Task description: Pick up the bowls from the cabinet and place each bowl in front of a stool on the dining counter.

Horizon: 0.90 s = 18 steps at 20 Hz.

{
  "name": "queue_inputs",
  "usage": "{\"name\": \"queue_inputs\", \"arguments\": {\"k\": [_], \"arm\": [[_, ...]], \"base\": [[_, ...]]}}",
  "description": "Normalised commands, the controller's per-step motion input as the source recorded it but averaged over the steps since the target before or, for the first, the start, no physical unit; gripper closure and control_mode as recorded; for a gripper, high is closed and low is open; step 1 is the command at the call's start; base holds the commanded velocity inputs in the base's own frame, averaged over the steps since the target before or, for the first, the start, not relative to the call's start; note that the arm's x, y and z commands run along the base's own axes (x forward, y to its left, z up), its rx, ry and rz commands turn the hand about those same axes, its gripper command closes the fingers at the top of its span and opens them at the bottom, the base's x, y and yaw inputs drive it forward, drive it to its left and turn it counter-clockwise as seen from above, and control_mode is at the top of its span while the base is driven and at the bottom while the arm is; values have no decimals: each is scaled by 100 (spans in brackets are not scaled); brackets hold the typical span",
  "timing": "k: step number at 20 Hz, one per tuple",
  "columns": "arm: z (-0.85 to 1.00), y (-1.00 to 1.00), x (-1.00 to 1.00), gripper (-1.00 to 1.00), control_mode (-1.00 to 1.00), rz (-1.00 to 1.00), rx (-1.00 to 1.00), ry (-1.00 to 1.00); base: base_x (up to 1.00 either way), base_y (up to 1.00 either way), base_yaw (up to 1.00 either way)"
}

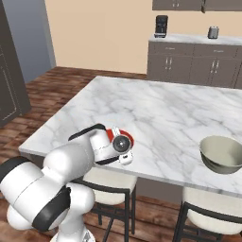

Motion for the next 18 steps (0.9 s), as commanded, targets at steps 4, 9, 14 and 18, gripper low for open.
{"name": "queue_inputs", "arguments": {"k": [4, 9, 14, 18], "arm": [[13, -9, 0, -100, -100, 0, 0, -4], [54, -21, -20, -100, -100, 4, 0, -1], [99, -17, -55, -100, -100, 21, -2, -1], [100, -28, -60, -100, -100, 23, -6, 1]], "base": [[0, 0, 0], [0, 0, 0], [0, 0, 0], [0, 0, 0]]}}
